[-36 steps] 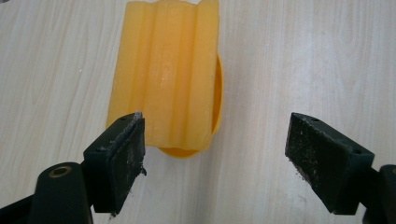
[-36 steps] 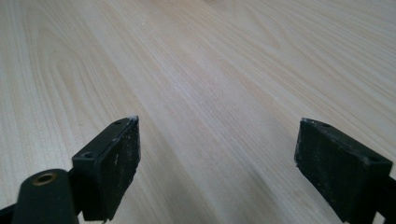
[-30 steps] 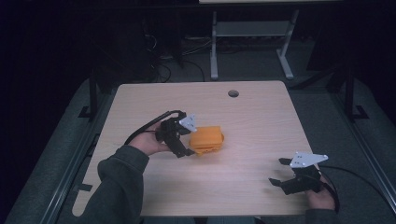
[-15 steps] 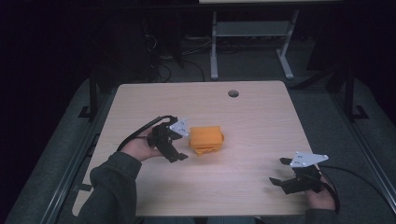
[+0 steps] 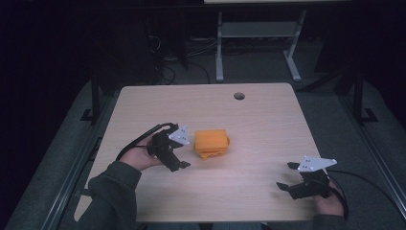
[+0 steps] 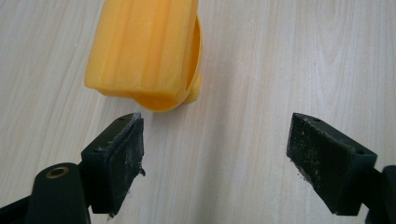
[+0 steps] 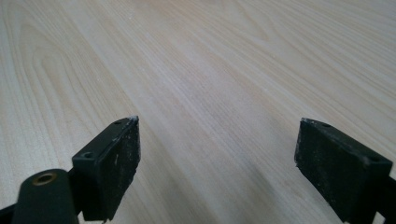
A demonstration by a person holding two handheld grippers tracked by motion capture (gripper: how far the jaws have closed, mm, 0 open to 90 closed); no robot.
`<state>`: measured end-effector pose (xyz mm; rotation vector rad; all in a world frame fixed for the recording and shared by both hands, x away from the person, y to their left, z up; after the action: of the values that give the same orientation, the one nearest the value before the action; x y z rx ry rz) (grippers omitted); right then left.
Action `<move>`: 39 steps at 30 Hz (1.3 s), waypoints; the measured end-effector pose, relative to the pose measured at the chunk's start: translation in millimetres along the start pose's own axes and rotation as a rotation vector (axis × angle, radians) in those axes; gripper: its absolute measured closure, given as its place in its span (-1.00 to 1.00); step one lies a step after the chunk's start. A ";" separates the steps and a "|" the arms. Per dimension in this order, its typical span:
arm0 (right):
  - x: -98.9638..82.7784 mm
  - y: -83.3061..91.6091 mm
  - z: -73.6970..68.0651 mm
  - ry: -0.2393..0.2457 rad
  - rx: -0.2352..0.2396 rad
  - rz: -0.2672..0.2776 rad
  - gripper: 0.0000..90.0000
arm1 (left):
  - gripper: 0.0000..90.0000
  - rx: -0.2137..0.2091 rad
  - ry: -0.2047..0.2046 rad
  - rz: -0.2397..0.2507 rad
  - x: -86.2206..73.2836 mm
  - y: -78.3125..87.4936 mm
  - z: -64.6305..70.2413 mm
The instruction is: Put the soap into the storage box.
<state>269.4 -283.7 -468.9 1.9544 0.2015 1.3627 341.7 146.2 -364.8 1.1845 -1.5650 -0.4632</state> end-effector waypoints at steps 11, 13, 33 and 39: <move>-1.5 0.3 0.2 -0.007 -0.001 -0.002 -0.70 | -0.59 0.000 0.019 -0.013 -17.1 2.1 6.1; -1.7 0.1 0.4 -0.007 -0.001 -0.002 -0.70 | -0.59 0.001 0.020 -0.015 -20.2 2.3 7.3; -2.7 -0.5 0.1 -0.010 -0.005 -0.010 -0.70 | -0.58 0.026 0.041 -0.004 -43.3 8.9 19.9; -3.2 -1.0 -0.3 -0.008 -0.007 -0.014 -0.70 | -0.58 0.032 0.050 -0.004 -52.5 10.3 24.0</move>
<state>268.0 -284.5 -472.0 1.9494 0.2059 1.3446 312.4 189.2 -391.9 1.2146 -1.5322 -0.4093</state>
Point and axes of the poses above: each handheld gripper's, and its own axes: y roughly backward along the jaws, x roughly out of its top, z roughly to its right, the point moved 1 cm from there along -y, roughly forward along the jaws, and after that the axes turned 15 degrees about x, right-handed, at the moved point
